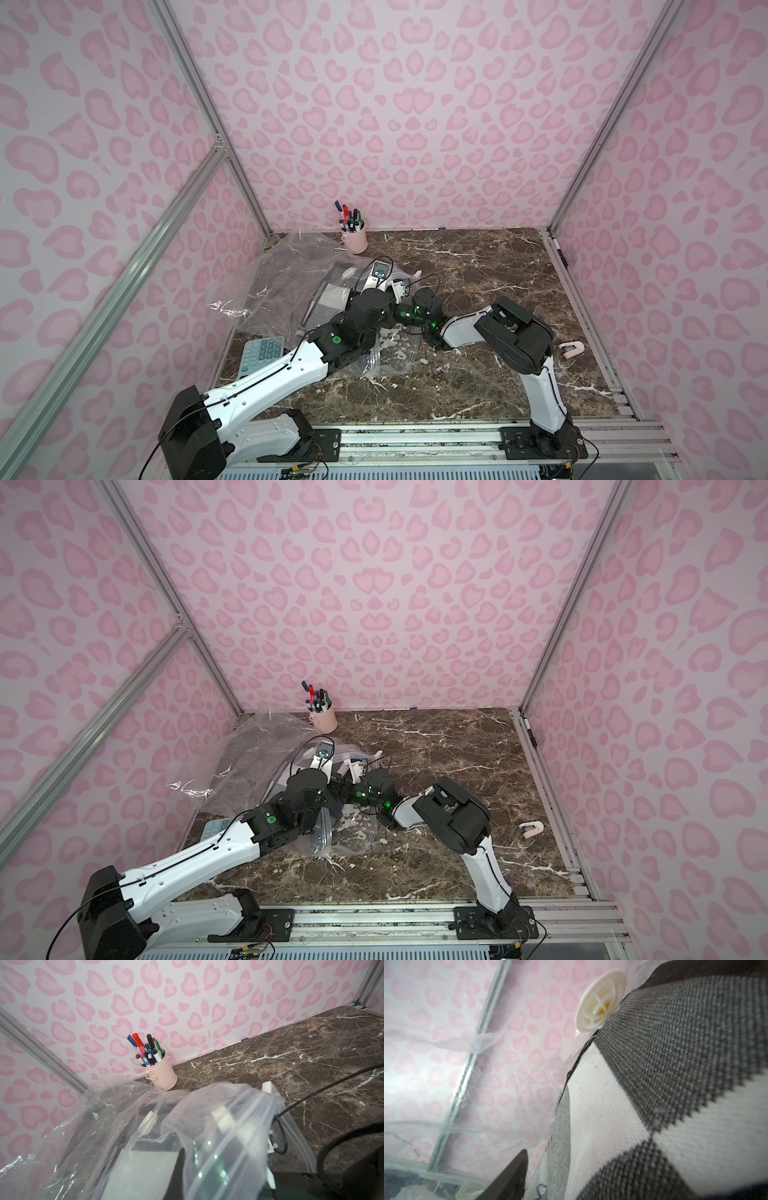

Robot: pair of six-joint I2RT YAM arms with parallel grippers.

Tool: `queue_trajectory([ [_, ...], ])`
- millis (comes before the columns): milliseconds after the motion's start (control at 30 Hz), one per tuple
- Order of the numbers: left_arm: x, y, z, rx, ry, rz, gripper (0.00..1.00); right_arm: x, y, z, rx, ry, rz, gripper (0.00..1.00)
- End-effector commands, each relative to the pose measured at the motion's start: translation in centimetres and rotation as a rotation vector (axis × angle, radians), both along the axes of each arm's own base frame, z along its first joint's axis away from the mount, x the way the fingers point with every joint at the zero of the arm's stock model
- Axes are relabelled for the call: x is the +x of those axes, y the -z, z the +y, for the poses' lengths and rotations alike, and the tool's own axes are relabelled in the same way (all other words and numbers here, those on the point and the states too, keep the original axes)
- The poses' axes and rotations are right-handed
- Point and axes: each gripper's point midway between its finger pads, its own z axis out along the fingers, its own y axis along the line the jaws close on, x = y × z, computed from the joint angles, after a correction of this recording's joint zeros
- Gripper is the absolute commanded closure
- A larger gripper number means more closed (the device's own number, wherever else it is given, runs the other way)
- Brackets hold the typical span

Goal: Take the blanket out of the vacuum bag
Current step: Take out the blanket from the vacuum bag.

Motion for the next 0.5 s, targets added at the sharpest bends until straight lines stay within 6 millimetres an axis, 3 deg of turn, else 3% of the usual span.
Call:
queue_trajectory([
  [0,0.1,0.1,0.0,0.001,-0.007,-0.001,0.96,-0.1,-3.0,0.4,0.089,-0.019,-0.071,0.28],
  [67,0.1,0.1,0.0,-0.002,-0.008,-0.001,0.96,0.2,-3.3,0.8,0.08,-0.022,-0.08,0.28],
  [367,-0.2,0.1,0.1,-0.018,0.004,-0.003,0.96,0.8,1.4,2.0,0.121,-0.052,0.042,0.33],
  [433,-0.2,0.0,0.1,-0.02,0.004,-0.007,0.96,0.9,2.1,2.2,0.107,-0.057,0.043,0.43],
  [467,-0.2,0.0,0.2,-0.015,0.003,-0.006,0.96,1.0,2.3,2.3,0.101,-0.06,0.042,0.56],
])
